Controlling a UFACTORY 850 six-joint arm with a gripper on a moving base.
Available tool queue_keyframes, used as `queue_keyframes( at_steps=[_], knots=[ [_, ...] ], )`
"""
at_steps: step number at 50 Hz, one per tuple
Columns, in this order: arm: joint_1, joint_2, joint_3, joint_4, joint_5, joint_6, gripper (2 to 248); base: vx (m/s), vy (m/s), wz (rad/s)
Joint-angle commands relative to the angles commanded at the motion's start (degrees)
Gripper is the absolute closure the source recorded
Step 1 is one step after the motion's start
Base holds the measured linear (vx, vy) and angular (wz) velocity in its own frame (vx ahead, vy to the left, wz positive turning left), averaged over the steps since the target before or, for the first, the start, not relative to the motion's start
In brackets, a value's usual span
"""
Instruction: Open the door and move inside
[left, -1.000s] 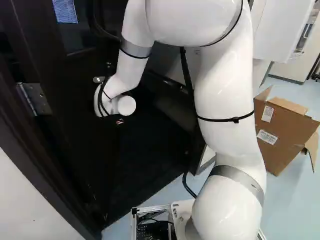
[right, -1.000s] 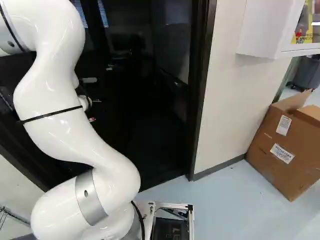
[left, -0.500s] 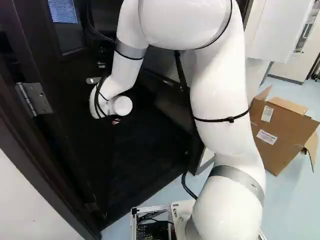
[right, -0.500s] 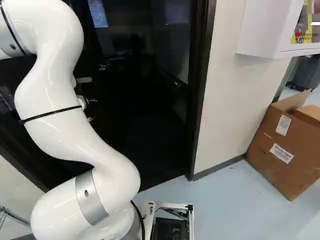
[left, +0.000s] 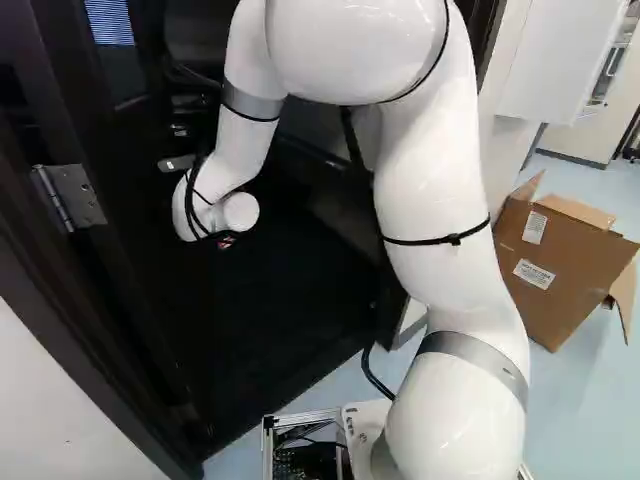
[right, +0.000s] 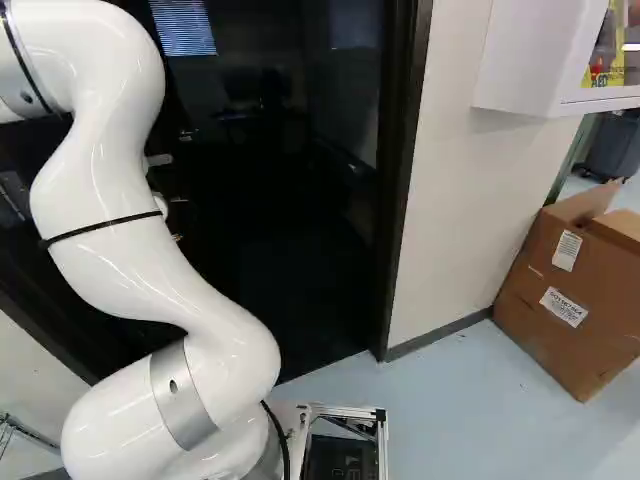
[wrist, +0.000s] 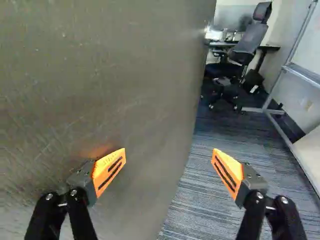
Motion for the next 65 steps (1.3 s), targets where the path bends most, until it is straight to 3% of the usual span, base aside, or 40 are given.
queue_keyframes(
  at_steps=[65],
  knots=[
    [1.0, -1.6, -2.0, -16.7, 0.0, 0.0, 3, 0.000, 0.000, 0.000]
  ],
)
